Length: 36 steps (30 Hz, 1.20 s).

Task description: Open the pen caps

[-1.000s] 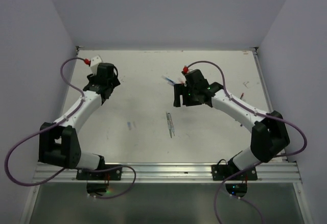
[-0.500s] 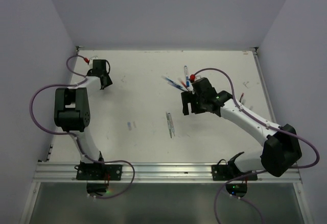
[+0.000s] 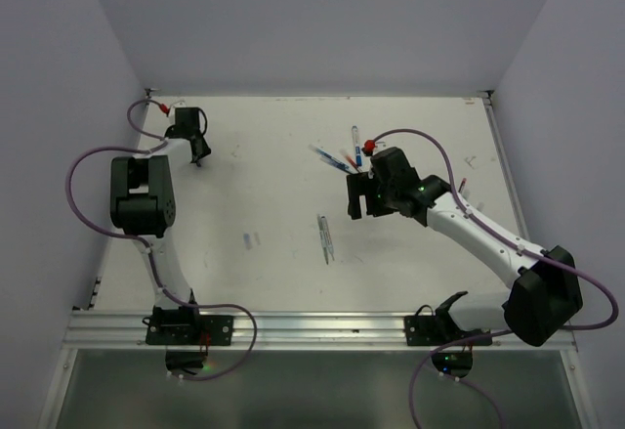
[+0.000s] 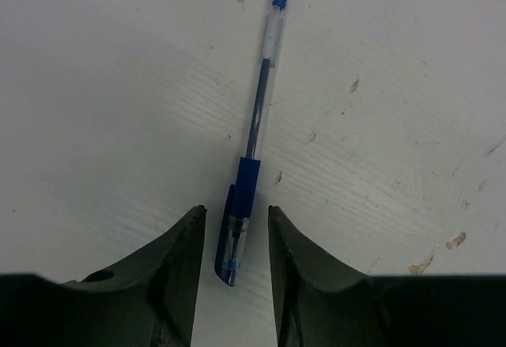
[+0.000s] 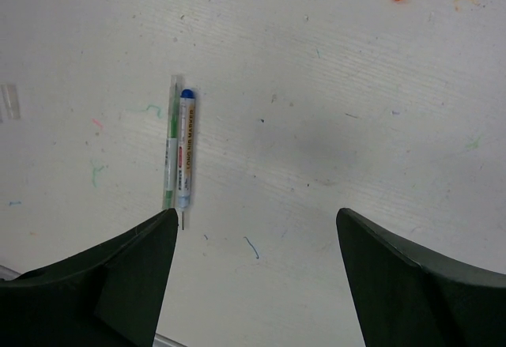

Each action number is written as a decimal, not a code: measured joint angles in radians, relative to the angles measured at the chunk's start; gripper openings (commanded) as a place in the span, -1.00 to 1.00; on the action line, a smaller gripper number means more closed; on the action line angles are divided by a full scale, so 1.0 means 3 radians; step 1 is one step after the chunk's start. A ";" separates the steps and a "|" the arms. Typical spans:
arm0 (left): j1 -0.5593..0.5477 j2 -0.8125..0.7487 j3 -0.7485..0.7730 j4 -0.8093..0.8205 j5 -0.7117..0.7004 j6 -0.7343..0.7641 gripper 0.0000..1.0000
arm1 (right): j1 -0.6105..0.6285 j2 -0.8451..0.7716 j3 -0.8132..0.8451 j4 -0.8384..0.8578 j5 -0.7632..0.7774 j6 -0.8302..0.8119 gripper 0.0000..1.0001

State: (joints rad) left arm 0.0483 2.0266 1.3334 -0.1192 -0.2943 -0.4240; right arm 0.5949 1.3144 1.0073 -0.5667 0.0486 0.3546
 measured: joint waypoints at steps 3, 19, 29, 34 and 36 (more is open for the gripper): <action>0.0019 0.0081 0.0000 -0.0001 0.0031 0.0000 -0.26 | 0.0000 0.0000 -0.0001 0.0015 -0.0045 0.0000 0.70; 0.0034 -0.0200 -0.0362 0.0216 0.0292 -0.0088 -1.00 | 0.0000 0.0078 -0.0005 0.0062 0.0058 0.0154 0.97; -0.0436 -0.2029 -0.1831 0.0974 0.1198 -0.0435 -1.00 | 0.0000 -0.0032 -0.0178 0.0245 0.0211 0.0538 0.97; -0.1012 -0.2580 -0.2468 0.1324 0.1595 -0.0662 -1.00 | -0.0001 -0.0017 -0.0181 0.0369 -0.0037 0.0649 0.66; -0.1191 -0.2749 -0.2736 0.1389 0.1671 -0.0764 -1.00 | -0.0001 0.0004 -0.0203 0.0591 -0.0253 0.0753 0.65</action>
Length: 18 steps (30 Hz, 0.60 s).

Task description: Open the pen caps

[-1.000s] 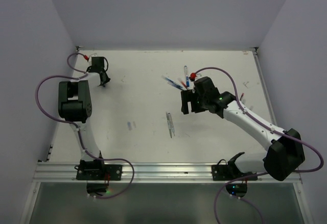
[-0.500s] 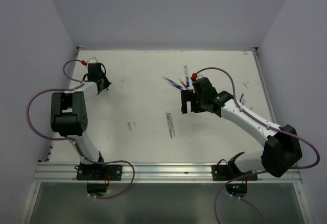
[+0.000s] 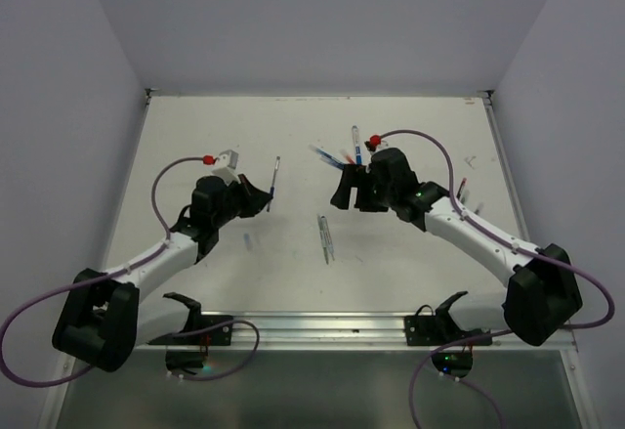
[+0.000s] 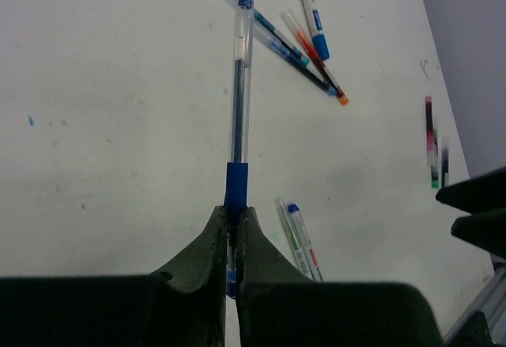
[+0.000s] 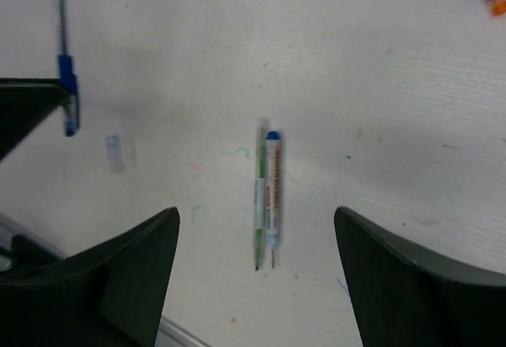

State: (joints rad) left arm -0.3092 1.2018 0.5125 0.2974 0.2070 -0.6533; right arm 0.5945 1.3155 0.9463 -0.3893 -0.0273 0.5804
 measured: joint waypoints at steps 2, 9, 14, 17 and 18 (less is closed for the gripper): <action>-0.0160 -0.0158 -0.0235 0.0042 0.0038 -0.0083 -1.00 | 0.0001 0.0010 -0.0071 0.0312 -0.0214 0.0125 0.62; -0.0524 -0.0542 -0.0552 0.0120 0.0078 -0.0314 -1.00 | 0.0090 0.0385 -0.0144 0.1284 -0.0732 0.0534 0.22; -0.0688 -0.0617 -0.0557 0.0184 0.0067 -0.0407 -1.00 | 0.0237 0.0750 -0.0142 0.1757 -0.0913 0.0805 0.05; -0.0763 -0.0615 -0.0557 0.0191 0.0050 -0.0432 -1.00 | 0.0291 0.0872 -0.0142 0.1953 -0.0960 0.0907 0.04; -0.0781 -0.0614 -0.0557 0.0193 0.0045 -0.0440 -1.00 | 0.0301 0.0889 -0.0142 0.2001 -0.0968 0.0926 0.04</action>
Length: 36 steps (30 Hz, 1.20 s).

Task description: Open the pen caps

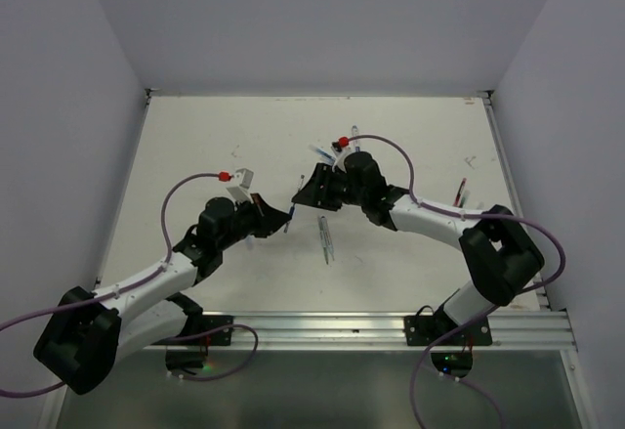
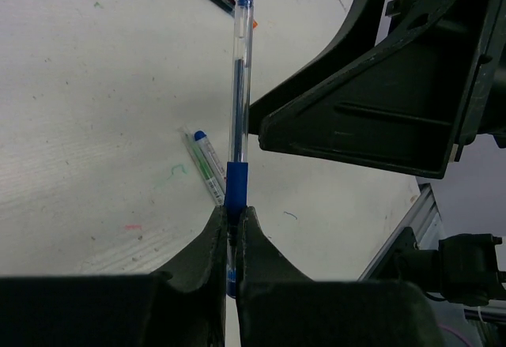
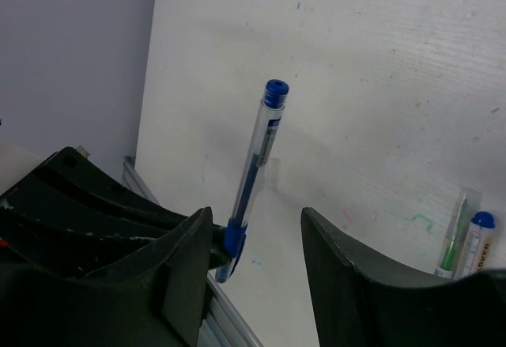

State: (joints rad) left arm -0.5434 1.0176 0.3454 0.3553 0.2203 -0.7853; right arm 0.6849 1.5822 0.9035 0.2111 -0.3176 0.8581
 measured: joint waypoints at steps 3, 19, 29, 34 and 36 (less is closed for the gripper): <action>-0.0050 0.0019 0.0000 0.0010 -0.0019 -0.0025 -1.00 | 0.0033 0.0006 0.0000 0.0107 -0.0032 0.0046 0.04; -0.0223 0.0024 0.0004 -0.0022 -0.0108 -0.0031 -0.50 | 0.0088 0.0207 0.0009 0.0347 -0.0074 0.0186 -1.00; -0.0226 0.0011 0.0000 0.0005 -0.0125 -0.0017 -0.42 | 0.0088 0.0195 0.0009 0.0343 -0.0057 0.0198 -1.00; -0.0247 0.0064 -0.0001 0.0066 -0.0107 -0.0018 -0.53 | 0.0088 0.0161 0.0009 0.0337 -0.0051 0.0209 -1.00; -0.0267 0.0089 -0.0006 0.0080 -0.0100 -0.0018 -0.55 | 0.0088 0.0137 0.0009 0.0329 -0.0050 0.0209 -1.00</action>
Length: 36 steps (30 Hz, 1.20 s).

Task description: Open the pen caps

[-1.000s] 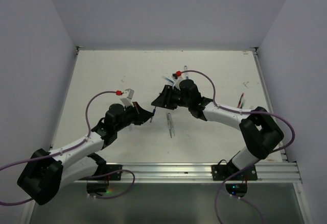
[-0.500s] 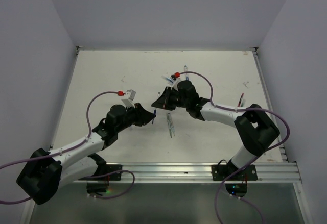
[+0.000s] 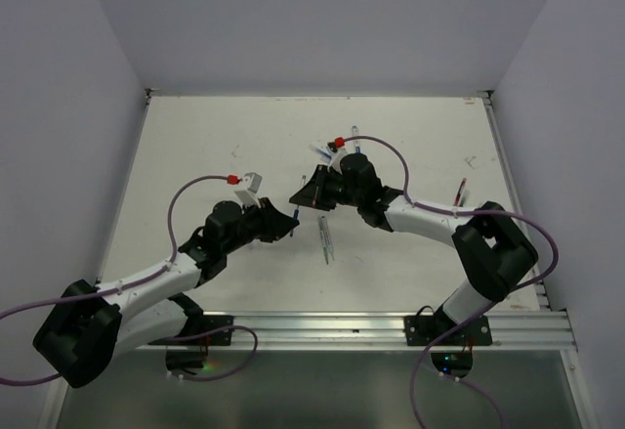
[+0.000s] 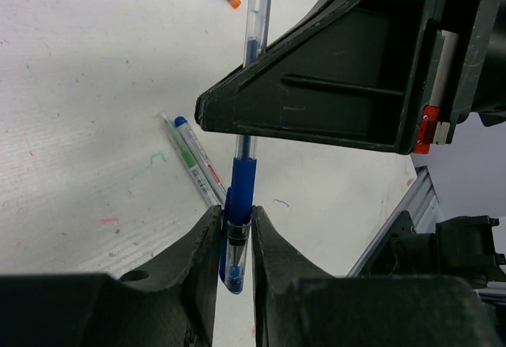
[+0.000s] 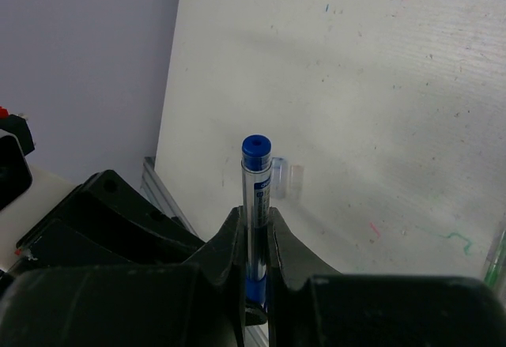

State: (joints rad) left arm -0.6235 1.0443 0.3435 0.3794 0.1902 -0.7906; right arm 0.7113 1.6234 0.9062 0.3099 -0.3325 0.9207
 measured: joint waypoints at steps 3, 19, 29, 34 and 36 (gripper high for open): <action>-0.0027 0.0003 -0.0028 0.0046 -0.0004 0.0000 -0.56 | 0.0000 -0.0018 0.0000 -0.0032 0.0004 -0.0003 -1.00; -0.0153 -0.0078 -0.0106 -0.0098 -0.0148 0.0005 -0.34 | 0.0004 -0.0025 -0.0001 -0.0037 0.0006 0.0011 -1.00; -0.0196 -0.0078 -0.0106 -0.0055 -0.0111 0.0052 -1.00 | 0.0004 -0.0025 -0.0001 -0.0060 0.0025 0.0010 -1.00; -0.0195 -0.0051 -0.0175 0.0116 -0.0048 0.0052 -1.00 | -0.0034 -0.0048 -0.0001 -0.0125 0.0001 0.0010 -1.00; -0.0195 -0.0038 -0.0229 0.0259 -0.0028 0.0039 -1.00 | -0.0100 -0.0048 0.0008 -0.0149 -0.0106 0.0032 -1.00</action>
State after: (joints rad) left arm -0.6819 1.0328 0.2749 0.4572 0.1818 -0.7788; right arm 0.6811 1.6089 0.9085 0.2653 -0.3641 0.9302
